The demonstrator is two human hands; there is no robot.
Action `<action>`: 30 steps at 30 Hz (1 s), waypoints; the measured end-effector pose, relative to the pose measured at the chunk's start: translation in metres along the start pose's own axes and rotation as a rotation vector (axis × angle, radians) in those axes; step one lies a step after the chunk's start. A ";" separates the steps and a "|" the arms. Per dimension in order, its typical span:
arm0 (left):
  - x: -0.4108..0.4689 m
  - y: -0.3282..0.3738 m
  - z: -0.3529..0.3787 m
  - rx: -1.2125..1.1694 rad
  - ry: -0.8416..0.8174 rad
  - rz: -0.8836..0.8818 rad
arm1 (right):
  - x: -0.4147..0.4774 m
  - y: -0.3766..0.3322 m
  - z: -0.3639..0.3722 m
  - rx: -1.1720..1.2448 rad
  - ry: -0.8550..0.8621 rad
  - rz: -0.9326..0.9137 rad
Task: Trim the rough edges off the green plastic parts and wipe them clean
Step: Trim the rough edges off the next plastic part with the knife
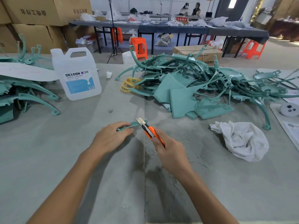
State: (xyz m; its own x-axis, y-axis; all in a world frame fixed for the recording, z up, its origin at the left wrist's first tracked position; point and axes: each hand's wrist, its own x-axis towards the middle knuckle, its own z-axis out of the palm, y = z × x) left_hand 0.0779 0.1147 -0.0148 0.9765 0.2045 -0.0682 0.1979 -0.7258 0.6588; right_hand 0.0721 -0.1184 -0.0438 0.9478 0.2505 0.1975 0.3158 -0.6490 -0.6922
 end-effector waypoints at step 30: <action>-0.044 0.040 -0.033 0.262 0.339 0.607 | 0.019 -0.026 -0.033 1.309 -0.212 0.578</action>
State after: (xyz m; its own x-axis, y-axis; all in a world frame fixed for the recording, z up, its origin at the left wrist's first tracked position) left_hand 0.0398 0.0983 0.0397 0.8490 -0.1222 0.5140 -0.3132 -0.8999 0.3034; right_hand 0.0838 -0.1205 0.0004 0.8651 0.3609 -0.3485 -0.4789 0.3870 -0.7880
